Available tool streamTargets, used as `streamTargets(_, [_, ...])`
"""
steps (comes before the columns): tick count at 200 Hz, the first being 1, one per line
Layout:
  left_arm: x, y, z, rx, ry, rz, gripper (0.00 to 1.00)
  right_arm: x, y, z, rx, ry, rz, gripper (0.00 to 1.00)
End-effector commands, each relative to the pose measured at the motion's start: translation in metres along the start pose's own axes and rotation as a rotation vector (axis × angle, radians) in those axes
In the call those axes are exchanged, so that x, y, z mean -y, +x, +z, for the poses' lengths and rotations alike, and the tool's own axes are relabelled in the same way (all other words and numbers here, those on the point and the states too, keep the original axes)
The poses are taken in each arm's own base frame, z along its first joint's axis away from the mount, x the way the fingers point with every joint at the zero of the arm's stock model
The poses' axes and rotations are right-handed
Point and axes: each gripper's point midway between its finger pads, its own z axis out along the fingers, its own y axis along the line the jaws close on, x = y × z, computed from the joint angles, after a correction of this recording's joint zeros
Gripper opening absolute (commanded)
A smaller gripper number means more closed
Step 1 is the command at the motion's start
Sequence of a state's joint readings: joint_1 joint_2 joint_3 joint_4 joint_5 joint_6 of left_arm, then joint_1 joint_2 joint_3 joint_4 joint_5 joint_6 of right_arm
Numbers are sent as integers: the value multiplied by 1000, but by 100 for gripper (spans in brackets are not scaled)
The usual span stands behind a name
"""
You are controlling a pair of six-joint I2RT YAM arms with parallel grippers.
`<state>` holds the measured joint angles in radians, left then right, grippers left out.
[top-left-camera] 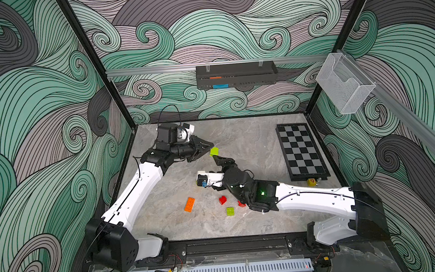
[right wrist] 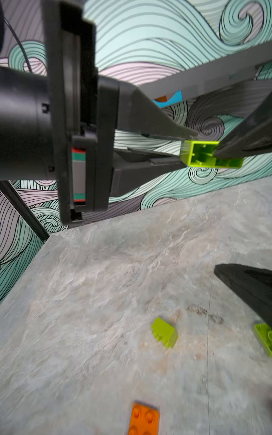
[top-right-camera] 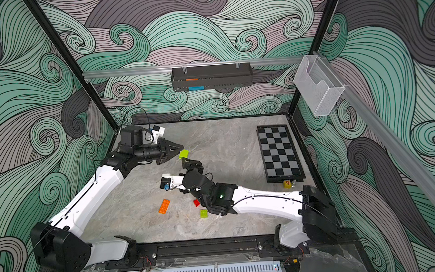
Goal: Assemble a giraffe with lego
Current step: Pick up the lego brick from the center of the board.
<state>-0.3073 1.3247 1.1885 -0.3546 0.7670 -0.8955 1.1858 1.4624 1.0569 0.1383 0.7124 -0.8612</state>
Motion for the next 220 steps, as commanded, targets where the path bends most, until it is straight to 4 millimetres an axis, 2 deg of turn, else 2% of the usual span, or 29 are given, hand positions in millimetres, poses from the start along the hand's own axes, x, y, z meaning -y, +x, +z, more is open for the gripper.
streamTargets(1, [-4,6,0,-20,-10,-16,0,50,-14,-1,-12,185,8,69])
streamTargets(45, [-5,8,1,-23,-13,-17,0,57,-17,12,-52,295,-67,63])
streamTargets(78, [-7,9,1,-23,-16,-17,0,71,-18,5,-51,351,-49,58])
streamTargets(138, [-4,1,0,7,-3,-32,0,82,-13,-16,-18,385,-4,56])
streamTargets(185, [1,5,-3,4,17,-19,0,67,-13,2,-36,364,-15,57])
streamTargets(220, [6,12,-5,-4,24,16,0,64,1,18,-90,345,2,52])
